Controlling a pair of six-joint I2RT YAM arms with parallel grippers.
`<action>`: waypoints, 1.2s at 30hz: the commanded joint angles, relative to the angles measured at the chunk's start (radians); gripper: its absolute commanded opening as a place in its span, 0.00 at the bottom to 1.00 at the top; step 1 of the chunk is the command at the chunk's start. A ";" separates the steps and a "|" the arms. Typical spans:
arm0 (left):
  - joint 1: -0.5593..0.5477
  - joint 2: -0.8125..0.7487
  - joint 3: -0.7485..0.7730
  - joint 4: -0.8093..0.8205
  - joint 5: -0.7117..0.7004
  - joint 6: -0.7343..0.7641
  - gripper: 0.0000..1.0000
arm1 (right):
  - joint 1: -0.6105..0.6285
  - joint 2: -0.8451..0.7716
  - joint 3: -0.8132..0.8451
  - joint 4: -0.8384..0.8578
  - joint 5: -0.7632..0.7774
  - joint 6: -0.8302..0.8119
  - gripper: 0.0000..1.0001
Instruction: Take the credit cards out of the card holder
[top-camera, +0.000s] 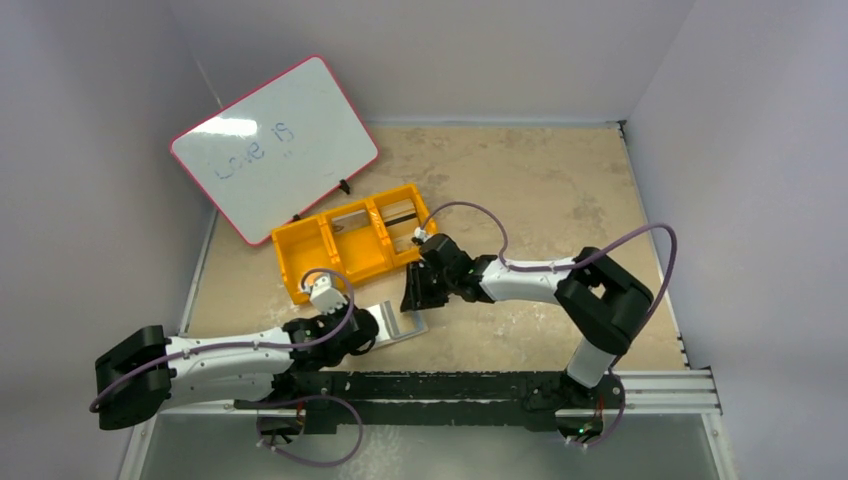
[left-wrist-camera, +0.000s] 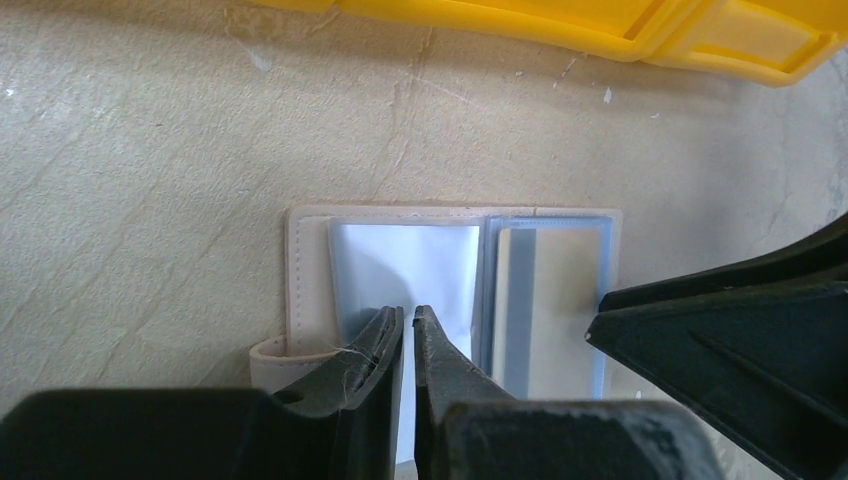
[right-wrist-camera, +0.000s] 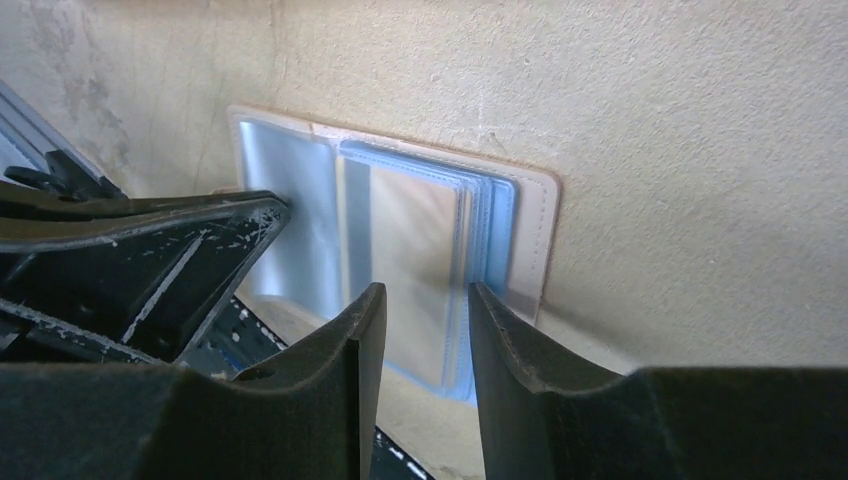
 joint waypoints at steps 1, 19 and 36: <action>-0.005 0.004 -0.014 0.016 0.010 0.003 0.08 | 0.005 0.030 0.005 0.054 -0.033 0.003 0.39; -0.005 -0.003 -0.031 0.046 0.013 -0.003 0.04 | 0.006 -0.028 0.020 0.112 -0.109 0.006 0.20; -0.005 -0.095 0.041 -0.088 -0.057 0.009 0.04 | 0.075 0.010 0.191 -0.118 0.043 -0.089 0.28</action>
